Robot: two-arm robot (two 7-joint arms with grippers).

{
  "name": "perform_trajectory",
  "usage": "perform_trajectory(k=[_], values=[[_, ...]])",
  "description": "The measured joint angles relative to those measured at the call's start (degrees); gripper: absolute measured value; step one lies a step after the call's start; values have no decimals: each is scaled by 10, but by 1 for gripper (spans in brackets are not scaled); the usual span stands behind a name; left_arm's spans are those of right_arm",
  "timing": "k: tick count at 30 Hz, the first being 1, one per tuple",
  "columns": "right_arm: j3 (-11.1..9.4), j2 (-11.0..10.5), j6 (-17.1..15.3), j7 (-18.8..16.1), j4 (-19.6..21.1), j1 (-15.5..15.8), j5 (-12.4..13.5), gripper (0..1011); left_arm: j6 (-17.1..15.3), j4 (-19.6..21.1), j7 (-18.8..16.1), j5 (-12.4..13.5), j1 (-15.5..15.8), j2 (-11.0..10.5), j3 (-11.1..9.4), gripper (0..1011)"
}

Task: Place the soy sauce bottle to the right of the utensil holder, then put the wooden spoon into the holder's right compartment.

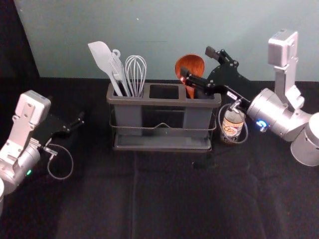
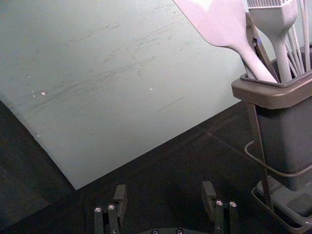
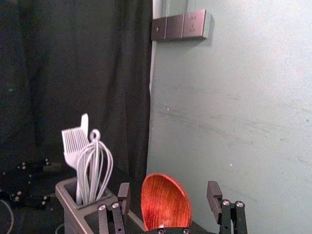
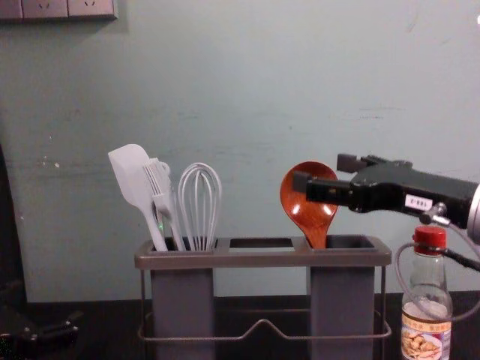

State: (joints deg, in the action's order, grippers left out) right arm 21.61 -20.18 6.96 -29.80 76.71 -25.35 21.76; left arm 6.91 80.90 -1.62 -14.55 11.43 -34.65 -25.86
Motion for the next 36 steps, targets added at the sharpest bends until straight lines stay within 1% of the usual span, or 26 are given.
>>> perform_trajectory(k=[4,7,11,12,13,14,17,18,20,21,23,29,30,34,35,36], values=[[-5,-5,-7,0,17,4,8,1002,0,0,0,0,0,0,0,1005],[-10,-11,-19,3,35,9,16,1002,0,0,0,0,0,0,0,1005],[-15,-28,-58,14,79,27,26,1003,0,0,0,0,0,0,0,1005],[-18,-37,-74,20,100,37,30,1002,0,0,0,0,0,0,0,1005],[-19,-41,-80,23,110,43,32,1002,0,0,0,0,0,0,0,1005],[-24,-50,-95,30,130,54,36,1002,0,0,0,0,0,0,0,1005],[-32,-63,-112,39,160,76,46,1002,0,0,0,0,0,0,0,1005],[-38,-71,-122,46,177,91,53,1002,0,0,0,0,0,0,0,1005],[-44,-78,-128,53,193,107,59,1003,0,0,0,0,0,0,0,1005],[-47,-81,-130,56,201,115,62,1003,0,0,0,0,0,0,0,1005],[-60,-93,-132,69,229,147,70,1002,0,0,0,0,0,0,0,1005],[-79,-107,-128,92,266,201,76,1002,0,0,0,0,0,0,0,1005],[-83,-107,-122,102,275,217,73,1002,0,0,0,0,0,0,0,1005],[-88,-106,-111,123,285,243,56,1003,0,0,0,0,0,0,0,1005],[-91,-101,-104,136,288,257,45,1002,0,0,0,0,0,0,0,1005],[-93,-98,-100,143,288,264,39,1003,0,0,0,0,0,0,0,1005]])
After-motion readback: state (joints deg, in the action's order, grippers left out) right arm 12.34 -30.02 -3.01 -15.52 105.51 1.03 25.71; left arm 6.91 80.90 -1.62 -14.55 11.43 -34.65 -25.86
